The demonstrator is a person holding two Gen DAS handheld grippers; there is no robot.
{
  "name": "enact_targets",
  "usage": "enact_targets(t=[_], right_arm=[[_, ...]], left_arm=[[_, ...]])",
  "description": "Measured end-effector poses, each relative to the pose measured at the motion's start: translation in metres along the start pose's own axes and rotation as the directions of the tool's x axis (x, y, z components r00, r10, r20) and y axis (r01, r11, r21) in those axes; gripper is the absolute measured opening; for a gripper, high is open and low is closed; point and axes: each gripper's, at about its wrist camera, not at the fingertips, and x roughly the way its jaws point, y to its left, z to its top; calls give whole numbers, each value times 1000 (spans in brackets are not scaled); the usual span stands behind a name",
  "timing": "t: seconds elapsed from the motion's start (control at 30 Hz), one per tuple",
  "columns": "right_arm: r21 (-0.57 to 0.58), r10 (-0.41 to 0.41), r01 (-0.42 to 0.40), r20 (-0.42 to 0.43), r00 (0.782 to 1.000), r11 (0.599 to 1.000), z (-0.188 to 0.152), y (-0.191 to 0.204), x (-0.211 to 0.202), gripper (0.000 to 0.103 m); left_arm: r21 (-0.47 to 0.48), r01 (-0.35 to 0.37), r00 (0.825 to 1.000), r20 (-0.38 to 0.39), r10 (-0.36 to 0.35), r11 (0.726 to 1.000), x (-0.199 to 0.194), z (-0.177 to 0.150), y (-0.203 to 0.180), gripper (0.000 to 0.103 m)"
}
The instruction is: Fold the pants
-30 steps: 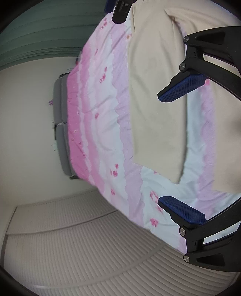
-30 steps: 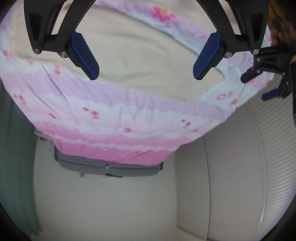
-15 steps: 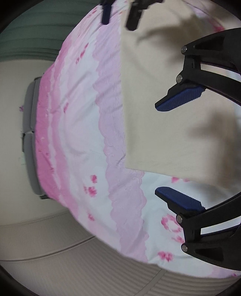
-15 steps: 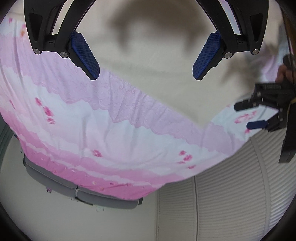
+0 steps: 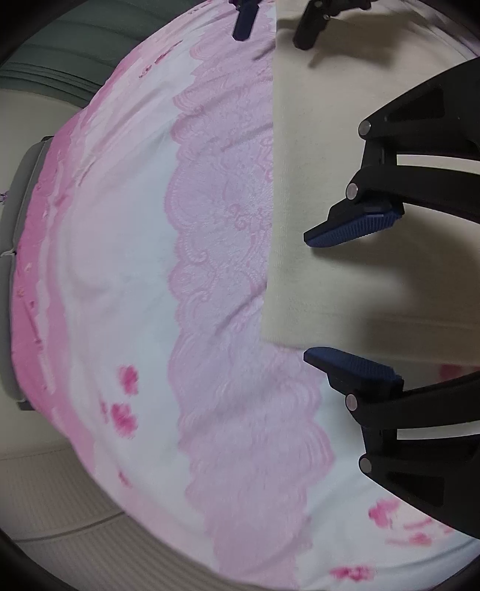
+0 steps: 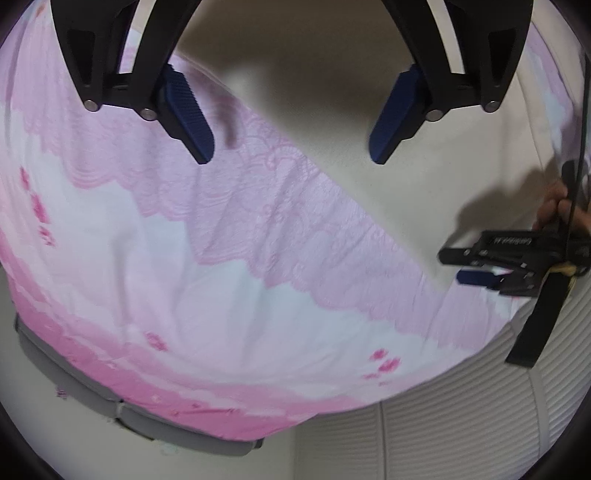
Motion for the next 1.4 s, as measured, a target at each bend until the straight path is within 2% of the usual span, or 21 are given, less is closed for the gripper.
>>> enact_targets(t=[0.07,0.1,0.13,0.17,0.2,0.23,0.27,0.33,0.37,0.53,0.67,0.8,0.93,1.07,1.17,1.3,1.4], right_arm=[[-16,12,-12,-25,1000,1000,-1,2,9,76],[-23,22,-23,-41,999,999,-3,3,14,68],[-23,39,-41,-57,998,999,-4,3,19,64],[-17,59,-60,-60,996,998,-6,3,21,55],[-6,82,-83,-56,995,997,-8,2,22,41],[4,96,-96,-55,994,995,-9,1,22,33],[11,108,-107,-54,993,994,-10,0,22,16],[20,125,-124,-31,992,992,-13,-1,18,10],[14,124,-123,-19,992,992,-14,-1,14,8],[13,121,-122,46,992,992,-18,4,-12,6],[-8,112,-112,91,989,994,-21,17,-46,6],[-29,115,-112,128,985,993,-29,36,-87,6],[-68,119,-109,159,980,992,-52,63,-136,6],[-100,126,-110,178,976,989,-86,93,-182,6],[-137,128,-103,192,973,985,-119,121,-212,6],[-147,149,-121,194,970,982,-177,156,-240,6],[-173,129,-96,192,973,980,-221,180,-250,6]], left_arm=[[4,-6,1000,-10,6,1000,10,-1,0,55],[6,-7,1000,-8,7,1000,15,-1,1,52],[5,-9,1000,-6,9,1000,18,-2,2,48],[3,-11,1000,2,11,1000,19,-3,2,45],[1,-11,1000,7,11,1000,19,-4,3,33],[-3,-7,1000,11,7,1000,19,-5,5,26],[-7,-3,1000,11,3,1000,20,-3,6,23],[-10,13,1000,16,-13,1000,16,-3,8,10],[-8,24,1000,20,-24,1000,14,-3,8,10],[10,-21,998,66,21,1000,-11,-7,-1,8],[-7,-23,993,112,23,1000,-43,-14,-3,8],[-4,-24,985,168,25,1000,-92,-32,-4,8],[1,-26,975,222,25,1000,-144,-63,-12,8],[-16,-20,961,275,23,1000,-194,-105,-21,8],[-19,-35,948,314,39,999,-231,-151,-29,8],[-48,-38,935,351,52,998,-272,-223,-39,8],[-64,-40,929,366,61,997,-292,-279,-45,8]])
